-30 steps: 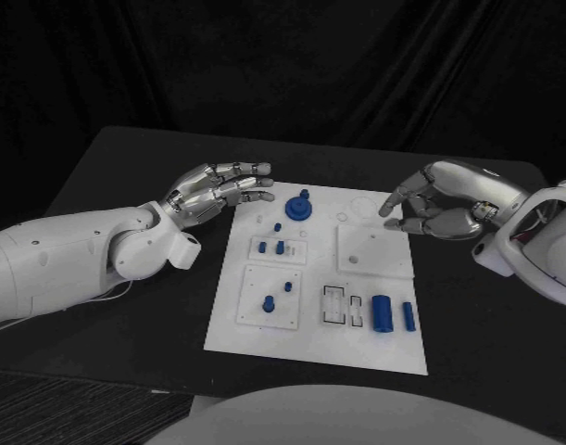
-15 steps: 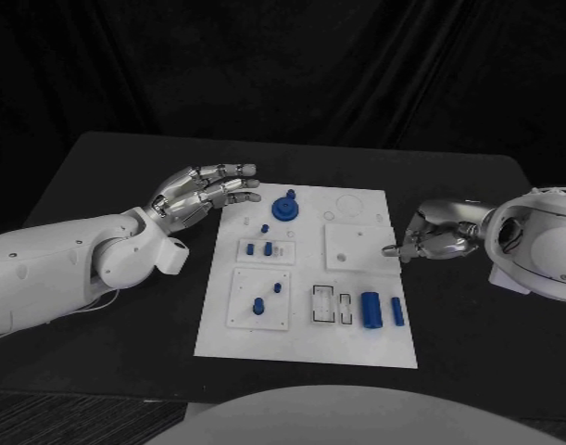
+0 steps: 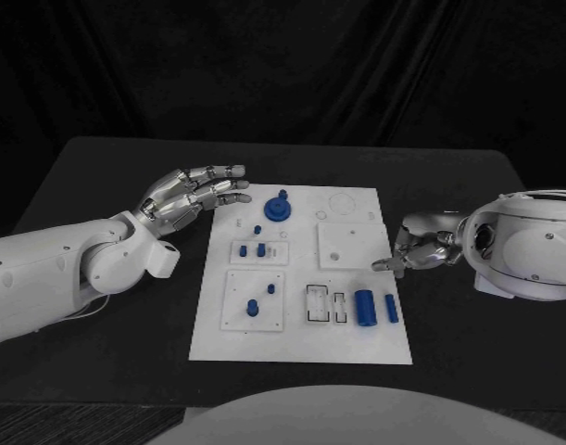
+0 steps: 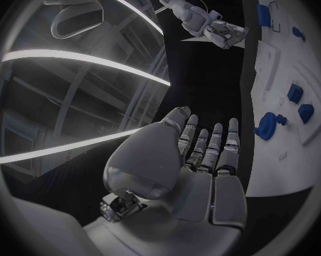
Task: Assemble the parts on the task board
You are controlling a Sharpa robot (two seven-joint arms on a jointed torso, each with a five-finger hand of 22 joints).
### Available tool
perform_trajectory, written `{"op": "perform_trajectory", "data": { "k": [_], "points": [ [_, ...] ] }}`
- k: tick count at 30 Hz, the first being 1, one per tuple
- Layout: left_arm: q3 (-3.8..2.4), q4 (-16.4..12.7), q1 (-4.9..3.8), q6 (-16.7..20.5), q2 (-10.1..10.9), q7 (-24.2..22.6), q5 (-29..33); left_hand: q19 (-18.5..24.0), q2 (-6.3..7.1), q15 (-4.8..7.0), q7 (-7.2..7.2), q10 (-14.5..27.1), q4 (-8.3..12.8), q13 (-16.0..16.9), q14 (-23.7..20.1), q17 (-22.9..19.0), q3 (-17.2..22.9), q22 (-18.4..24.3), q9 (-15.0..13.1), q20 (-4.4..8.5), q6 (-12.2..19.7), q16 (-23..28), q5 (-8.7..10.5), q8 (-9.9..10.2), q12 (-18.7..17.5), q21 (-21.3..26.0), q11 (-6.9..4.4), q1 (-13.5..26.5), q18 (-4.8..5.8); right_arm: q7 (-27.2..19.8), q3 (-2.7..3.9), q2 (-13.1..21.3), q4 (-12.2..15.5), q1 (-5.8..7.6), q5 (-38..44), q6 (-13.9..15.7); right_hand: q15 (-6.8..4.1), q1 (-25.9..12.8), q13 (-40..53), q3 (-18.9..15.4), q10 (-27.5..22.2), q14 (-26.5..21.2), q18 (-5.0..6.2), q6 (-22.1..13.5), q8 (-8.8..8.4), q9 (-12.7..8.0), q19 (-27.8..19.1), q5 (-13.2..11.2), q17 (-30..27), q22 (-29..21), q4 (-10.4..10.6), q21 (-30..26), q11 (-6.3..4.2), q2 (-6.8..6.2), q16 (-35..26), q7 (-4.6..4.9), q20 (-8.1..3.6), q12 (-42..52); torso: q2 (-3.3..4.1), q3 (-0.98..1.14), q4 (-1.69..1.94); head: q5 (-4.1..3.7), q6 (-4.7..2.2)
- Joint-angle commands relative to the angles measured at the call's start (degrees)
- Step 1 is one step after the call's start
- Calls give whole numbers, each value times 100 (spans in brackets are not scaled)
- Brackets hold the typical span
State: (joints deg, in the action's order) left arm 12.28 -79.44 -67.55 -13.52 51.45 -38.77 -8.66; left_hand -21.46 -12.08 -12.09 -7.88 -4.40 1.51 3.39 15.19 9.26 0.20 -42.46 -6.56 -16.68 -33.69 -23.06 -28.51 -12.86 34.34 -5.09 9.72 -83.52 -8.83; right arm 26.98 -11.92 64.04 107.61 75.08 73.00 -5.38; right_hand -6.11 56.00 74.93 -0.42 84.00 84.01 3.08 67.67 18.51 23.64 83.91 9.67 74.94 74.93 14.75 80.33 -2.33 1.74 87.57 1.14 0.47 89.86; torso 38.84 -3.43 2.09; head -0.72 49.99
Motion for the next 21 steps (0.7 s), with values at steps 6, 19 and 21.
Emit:
{"op": "perform_trajectory", "data": {
  "k": [6, 19, 21],
  "points": [
    [-4, -1, 22, -76, 16, -320, 43, -47, -9, -2, -4, -36, -1, 3, 8, -9, 26, 10, 6, 8, -25, 11, -26, -7, -14, -36, -10, 57, 82, 626, 0, -217, 158, -198, 153, 146, -87, 59, 1507, -190, 600, 457, -134, -478, 638, 1542, 329, -240, 670, 1280, -184, 251, -95, -68, -91, -80, -94, 14, 1, -8, -9, -36, 1],
    [-4, 47, 35, -129, 11, -264, 44, -43, -11, -2, -12, -28, -2, 0, -9, -17, 41, 12, 9, 8, -19, 23, -27, -2, -30, -35, -10, 69, 86, 761, 0, -477, 168, -351, 499, 314, -132, -128, 1507, -344, 600, 449, -126, -827, 1084, 2799, 305, -455, 613, 1267, -112, 237, -149, -80, -104, -135, -138, 14, 3, 9, 1, -53, 1],
    [-4, 52, 36, -135, 9, -257, 44, -43, -11, -2, -12, -28, -2, 0, -9, -17, 41, 12, 9, 8, -19, 23, -27, -2, -30, -35, -10, 69, 86, 797, 0, -507, 147, -376, 601, 273, -133, -207, 1507, -377, 600, 442, -119, -831, 1016, 2807, 292, -523, 576, 1258, -53, 211, -143, -107, -119, -128, -137, 14, 1, 2, 10, -55, 1]
  ]
}}
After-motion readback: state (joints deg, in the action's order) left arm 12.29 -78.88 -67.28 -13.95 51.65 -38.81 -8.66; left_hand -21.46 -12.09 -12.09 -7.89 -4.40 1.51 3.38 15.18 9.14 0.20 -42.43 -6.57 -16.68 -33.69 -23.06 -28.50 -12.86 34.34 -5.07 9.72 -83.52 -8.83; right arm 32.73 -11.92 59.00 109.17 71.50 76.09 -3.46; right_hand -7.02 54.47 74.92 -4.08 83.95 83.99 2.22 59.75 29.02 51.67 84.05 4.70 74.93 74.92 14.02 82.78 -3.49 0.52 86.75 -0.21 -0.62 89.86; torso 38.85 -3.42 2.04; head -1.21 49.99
